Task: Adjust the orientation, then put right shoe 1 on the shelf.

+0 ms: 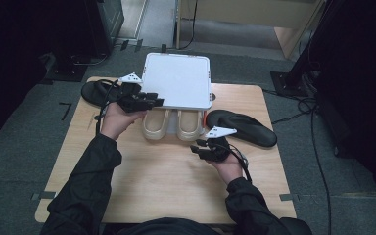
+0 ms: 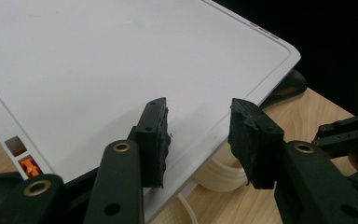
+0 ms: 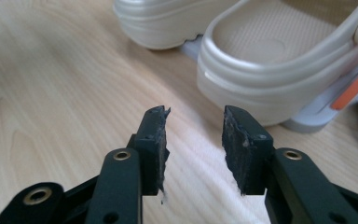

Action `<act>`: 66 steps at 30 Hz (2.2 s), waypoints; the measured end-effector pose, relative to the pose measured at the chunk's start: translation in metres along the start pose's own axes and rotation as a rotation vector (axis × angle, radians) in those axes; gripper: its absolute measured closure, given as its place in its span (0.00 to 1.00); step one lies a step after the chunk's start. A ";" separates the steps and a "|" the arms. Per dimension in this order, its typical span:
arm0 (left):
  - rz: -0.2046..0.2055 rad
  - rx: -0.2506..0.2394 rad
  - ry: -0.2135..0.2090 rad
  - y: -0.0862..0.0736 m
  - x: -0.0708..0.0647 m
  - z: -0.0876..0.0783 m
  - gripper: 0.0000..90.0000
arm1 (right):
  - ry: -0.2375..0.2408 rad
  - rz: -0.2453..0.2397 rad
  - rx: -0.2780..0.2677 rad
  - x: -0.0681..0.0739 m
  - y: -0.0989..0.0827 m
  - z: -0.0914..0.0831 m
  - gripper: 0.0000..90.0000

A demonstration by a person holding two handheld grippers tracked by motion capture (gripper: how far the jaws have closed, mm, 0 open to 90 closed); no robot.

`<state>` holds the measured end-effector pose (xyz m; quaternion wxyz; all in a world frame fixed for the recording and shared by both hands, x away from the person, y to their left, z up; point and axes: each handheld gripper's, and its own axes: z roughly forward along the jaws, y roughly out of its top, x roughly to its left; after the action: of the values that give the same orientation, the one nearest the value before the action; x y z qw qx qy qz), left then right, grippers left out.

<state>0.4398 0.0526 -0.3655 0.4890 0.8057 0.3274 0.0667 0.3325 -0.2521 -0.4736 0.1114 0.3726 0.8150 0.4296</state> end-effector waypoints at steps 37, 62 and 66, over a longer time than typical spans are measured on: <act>-0.097 -0.048 0.124 -0.041 0.025 -0.083 0.52 | 0.063 -0.006 -0.040 -0.026 -0.002 -0.020 0.58; -0.178 0.020 0.206 -0.085 0.083 -0.042 0.62 | 0.093 -0.008 -0.020 -0.020 0.002 -0.008 0.59; -0.188 0.040 0.195 -0.084 0.093 -0.032 0.68 | 0.085 -0.012 -0.018 -0.017 -0.001 -0.010 0.60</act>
<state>0.4601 0.1573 -0.4390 0.4428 0.7707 0.4489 0.0921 0.3388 -0.2712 -0.4710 0.0823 0.3481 0.8173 0.4518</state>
